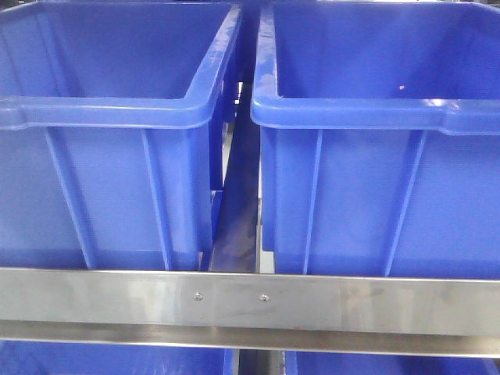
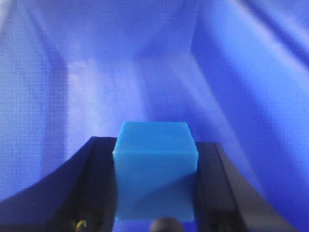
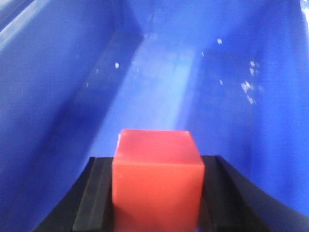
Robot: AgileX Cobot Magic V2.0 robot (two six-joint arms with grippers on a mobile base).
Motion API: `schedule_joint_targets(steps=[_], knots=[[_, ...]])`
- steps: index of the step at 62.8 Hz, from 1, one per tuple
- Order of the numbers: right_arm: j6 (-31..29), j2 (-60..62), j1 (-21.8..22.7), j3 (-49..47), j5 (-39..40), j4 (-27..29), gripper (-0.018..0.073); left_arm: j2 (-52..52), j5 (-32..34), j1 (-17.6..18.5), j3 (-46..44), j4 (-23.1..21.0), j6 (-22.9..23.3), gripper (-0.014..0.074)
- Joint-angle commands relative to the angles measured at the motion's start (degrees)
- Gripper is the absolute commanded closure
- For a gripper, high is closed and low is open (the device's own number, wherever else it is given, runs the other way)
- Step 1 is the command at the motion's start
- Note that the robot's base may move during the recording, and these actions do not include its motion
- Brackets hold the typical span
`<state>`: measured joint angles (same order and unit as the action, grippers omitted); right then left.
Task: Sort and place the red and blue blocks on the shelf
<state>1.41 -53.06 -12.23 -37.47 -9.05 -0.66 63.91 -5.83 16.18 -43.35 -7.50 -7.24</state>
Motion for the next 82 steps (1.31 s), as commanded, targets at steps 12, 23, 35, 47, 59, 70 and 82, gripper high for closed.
schedule_joint_targets(steps=[12,23,35,47,59,70,82], knots=[[-0.4,-4.4,0.0,-2.8,6.8,0.0,-0.0039,8.8,-4.1,0.5,-11.1,-0.7,0.1,0.0007],[-0.4,-4.6,0.0,-2.8,7.1,0.0,-0.0066,9.9,-7.5,0.5,-13.5,-0.9,0.1,-0.0102],[-0.4,-4.6,0.0,-2.8,7.4,0.0,-0.0066,9.9,-7.5,0.4,-13.5,-0.9,0.1,-0.0052],[-0.4,-2.4,0.0,-3.7,6.0,-0.1,-0.0063,8.6,-11.3,0.4,-13.5,-0.9,0.1,0.0053],[-0.4,2.4,0.0,-4.4,4.9,-0.1,0.0106,4.6,-18.7,0.4,-13.5,-0.9,0.2,0.0363],[-0.1,4.4,0.0,-4.4,0.9,2.0,0.0523,0.8,-18.2,0.4,-13.5,-1.9,3.7,0.0471],[2.7,7.2,0.4,-4.2,-1.5,6.9,0.0498,-4.1,-10.3,0.4,-10.5,-3.5,5.8,0.0469]])
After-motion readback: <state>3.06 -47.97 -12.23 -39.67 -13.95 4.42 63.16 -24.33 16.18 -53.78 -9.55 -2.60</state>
